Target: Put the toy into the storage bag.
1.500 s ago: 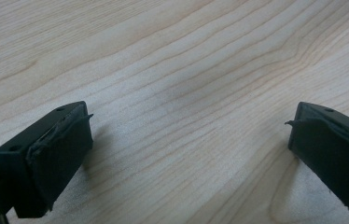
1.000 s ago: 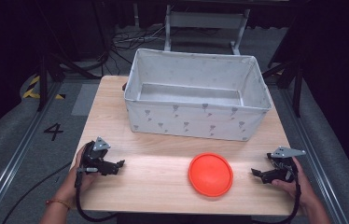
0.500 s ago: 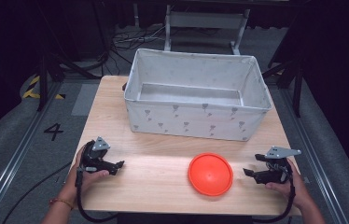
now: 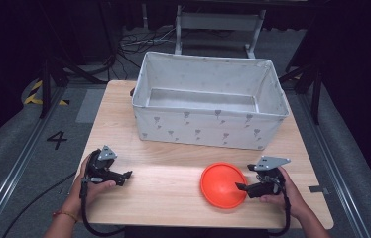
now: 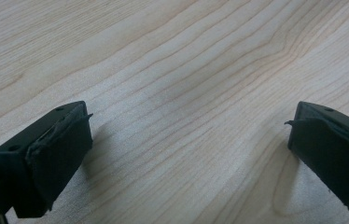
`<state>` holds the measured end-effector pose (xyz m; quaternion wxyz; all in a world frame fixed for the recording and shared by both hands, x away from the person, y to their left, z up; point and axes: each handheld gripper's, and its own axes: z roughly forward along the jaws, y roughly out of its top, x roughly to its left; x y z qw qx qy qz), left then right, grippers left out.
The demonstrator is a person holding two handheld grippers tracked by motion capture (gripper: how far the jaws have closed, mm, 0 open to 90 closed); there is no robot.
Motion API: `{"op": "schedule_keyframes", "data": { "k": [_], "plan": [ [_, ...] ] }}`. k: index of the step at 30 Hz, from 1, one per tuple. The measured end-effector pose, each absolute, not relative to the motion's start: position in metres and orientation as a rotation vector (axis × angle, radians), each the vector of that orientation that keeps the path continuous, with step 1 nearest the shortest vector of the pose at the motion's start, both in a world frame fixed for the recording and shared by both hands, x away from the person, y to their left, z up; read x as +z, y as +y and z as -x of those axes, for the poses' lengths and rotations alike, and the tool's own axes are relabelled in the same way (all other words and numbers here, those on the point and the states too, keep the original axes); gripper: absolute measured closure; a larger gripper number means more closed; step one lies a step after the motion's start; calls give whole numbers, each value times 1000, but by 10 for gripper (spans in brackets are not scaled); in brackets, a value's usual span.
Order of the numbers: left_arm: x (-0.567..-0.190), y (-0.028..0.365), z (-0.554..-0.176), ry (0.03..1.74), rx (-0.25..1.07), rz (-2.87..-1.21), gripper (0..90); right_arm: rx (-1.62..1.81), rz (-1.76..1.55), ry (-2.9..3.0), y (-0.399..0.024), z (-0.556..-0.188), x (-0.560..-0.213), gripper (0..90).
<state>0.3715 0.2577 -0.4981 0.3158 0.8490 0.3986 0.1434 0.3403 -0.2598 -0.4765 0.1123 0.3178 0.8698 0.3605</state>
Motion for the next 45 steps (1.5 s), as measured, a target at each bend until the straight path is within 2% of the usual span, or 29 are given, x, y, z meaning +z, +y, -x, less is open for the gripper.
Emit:
{"op": "schedule_keyframes", "data": {
  "k": [5, 12, 14, 18, 20, 21, 23, 25, 26, 28, 30, 35, 45],
  "plan": [
    [-498, 258, -371, 1050, 379, -2236, 0, 971, -920, 2604, -239, -349, -488, 158],
    [-498, 256, -371, 1064, 375, -2230, 1, 1013, -970, 2593, -236, -348, -495, 112],
    [-498, 256, -370, 1076, 365, -2225, 1, 1022, -960, 2593, -234, -347, -495, 123],
    [-499, 255, -369, 1084, 364, -2219, 2, 1033, -944, 2606, -232, -345, -494, 196],
    [-498, 255, -369, 1084, 362, -2221, 2, 1038, -964, 2597, -232, -346, -492, 265],
    [-498, 255, -369, 1084, 362, -2221, 2, 1038, -964, 2597, -232, -346, -492, 265],
    [-498, 256, -370, 1082, 364, -2223, 2, 1072, -1031, 2566, -236, -349, -491, 435],
    [-499, 255, -369, 1084, 364, -2219, 2, 1107, -1081, 2554, -241, -351, -491, 490],
    [-498, 255, -369, 1084, 362, -2221, 2, 1107, -1081, 2554, -241, -351, -491, 490],
    [-498, 255, -370, 1082, 365, -2221, 2, 1182, -1148, 2535, -246, -354, -493, 601],
    [-498, 256, -370, 1080, 366, -2223, 2, 1238, -1175, 2534, -252, -356, -492, 651],
    [-498, 256, -370, 1079, 368, -2224, 1, 1345, -1160, 2519, -259, -355, -484, 749],
    [-498, 256, -370, 1080, 367, -2223, 3, 1392, -989, 2516, -259, -342, -453, 812]
  ]
}}
